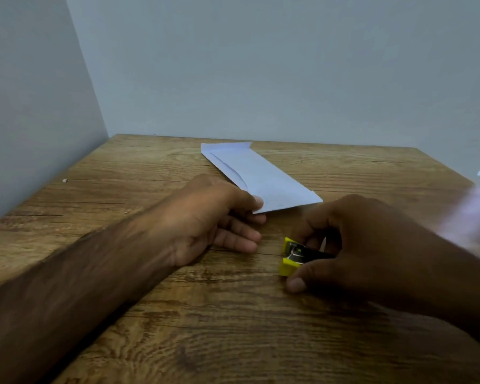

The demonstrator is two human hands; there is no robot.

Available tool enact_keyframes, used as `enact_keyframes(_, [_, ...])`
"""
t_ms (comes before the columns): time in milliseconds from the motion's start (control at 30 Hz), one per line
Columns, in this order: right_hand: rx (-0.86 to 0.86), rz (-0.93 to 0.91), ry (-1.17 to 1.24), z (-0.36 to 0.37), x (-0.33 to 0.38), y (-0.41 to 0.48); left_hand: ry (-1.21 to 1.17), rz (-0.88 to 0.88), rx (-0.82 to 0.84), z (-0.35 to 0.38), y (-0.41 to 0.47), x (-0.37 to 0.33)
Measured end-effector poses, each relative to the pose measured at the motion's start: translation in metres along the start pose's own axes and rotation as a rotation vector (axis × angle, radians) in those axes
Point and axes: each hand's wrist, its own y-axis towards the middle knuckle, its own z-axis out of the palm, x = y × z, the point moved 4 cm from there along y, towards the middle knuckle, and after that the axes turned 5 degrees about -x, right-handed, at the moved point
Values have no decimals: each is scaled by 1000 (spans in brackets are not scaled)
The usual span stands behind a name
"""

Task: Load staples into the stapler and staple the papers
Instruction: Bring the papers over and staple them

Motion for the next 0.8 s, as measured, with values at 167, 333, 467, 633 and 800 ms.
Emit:
enact_keyframes(167, [8, -5, -76, 0, 3, -4, 193, -63, 8, -1, -5, -3])
enact_keyframes(333, [16, -18, -34, -6, 0, -9, 428, -49, 41, 5, -10, -3])
enact_keyframes(467, [-200, -154, -168, -18, 1, -4, 581, -44, 24, 7, -8, -5])
enact_keyframes(633, [-63, -185, -290, 0, -7, 19, 808, 122, -61, 10, -11, -9])
enact_keyframes(800, [-83, -175, -264, -1, -13, 26, 1268, 613, -164, 10, -12, -23])
